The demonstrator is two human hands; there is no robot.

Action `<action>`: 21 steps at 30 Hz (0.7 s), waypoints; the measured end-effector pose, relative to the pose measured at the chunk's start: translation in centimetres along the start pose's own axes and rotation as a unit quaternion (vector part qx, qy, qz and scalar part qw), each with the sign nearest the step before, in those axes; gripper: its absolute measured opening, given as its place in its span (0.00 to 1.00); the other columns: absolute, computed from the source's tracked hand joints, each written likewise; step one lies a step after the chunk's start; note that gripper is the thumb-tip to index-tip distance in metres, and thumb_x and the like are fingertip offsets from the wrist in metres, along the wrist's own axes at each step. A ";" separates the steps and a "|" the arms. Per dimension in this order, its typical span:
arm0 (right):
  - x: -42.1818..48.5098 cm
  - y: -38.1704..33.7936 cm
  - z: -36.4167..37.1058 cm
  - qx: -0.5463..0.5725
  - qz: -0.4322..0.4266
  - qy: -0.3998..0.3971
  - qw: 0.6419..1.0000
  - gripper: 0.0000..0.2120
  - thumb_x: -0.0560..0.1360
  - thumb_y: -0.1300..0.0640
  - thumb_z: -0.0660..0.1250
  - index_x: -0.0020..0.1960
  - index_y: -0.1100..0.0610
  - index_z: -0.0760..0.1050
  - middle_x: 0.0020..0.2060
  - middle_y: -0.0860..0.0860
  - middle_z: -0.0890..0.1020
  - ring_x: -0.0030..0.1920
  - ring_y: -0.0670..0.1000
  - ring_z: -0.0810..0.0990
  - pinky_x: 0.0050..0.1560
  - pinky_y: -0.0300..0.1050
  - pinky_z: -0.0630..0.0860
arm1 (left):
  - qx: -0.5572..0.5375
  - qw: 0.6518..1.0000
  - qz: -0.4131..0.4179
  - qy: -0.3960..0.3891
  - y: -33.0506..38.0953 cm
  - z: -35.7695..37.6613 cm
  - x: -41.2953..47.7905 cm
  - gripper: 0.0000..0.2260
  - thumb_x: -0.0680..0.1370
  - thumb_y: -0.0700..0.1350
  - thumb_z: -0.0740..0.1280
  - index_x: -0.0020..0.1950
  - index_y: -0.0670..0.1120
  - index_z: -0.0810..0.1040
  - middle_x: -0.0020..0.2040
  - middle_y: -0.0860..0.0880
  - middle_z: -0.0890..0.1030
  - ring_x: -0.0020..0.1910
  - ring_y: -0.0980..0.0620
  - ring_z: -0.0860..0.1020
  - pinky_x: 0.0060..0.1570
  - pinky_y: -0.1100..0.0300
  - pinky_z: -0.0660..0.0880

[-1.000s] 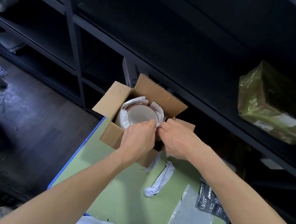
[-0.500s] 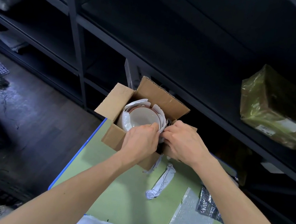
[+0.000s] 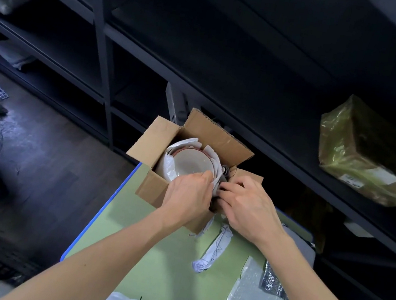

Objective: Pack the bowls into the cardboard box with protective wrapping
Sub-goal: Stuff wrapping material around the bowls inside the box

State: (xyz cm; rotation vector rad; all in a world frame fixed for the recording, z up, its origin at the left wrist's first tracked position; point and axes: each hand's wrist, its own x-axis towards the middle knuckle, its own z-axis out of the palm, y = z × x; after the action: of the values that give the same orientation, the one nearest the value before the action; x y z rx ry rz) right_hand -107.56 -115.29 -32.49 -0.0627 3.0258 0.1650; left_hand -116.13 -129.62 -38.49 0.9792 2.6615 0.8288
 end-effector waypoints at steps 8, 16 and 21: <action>0.4 -1.2 1.0 -0.018 0.027 -0.017 0.999 0.19 0.80 0.47 0.53 0.48 0.46 0.83 0.45 0.39 0.81 0.52 0.52 0.72 0.54 0.49 0.70 | 0.004 1.000 0.007 0.004 -0.2 0.0 0.0 0.10 0.80 0.47 0.59 0.41 0.48 0.63 0.34 0.53 0.68 0.32 0.44 0.65 0.30 0.54 0.55; -2.3 -1.8 1.3 0.013 0.051 -0.005 0.999 0.15 0.81 0.52 0.58 0.61 0.47 0.80 0.61 0.41 0.79 0.59 0.51 0.75 0.58 0.48 0.74 | -0.011 1.000 0.018 0.002 -0.2 -0.3 -0.3 0.12 0.80 0.50 0.59 0.39 0.48 0.63 0.32 0.52 0.69 0.31 0.43 0.67 0.30 0.55 0.57; -4.7 -2.8 2.0 0.101 0.108 0.029 0.989 0.18 0.80 0.55 0.63 0.70 0.53 0.74 0.70 0.44 0.73 0.69 0.47 0.71 0.67 0.42 0.72 | -0.039 0.998 0.040 -0.001 -0.4 -0.5 -0.7 0.14 0.80 0.55 0.57 0.38 0.49 0.65 0.31 0.52 0.72 0.31 0.45 0.72 0.28 0.55 0.63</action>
State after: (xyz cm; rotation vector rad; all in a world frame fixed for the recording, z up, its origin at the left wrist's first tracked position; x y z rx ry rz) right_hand -102.53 -117.70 -34.24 0.2827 3.0812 -0.1299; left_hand -116.04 -130.53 -38.27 1.0720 2.5814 0.9407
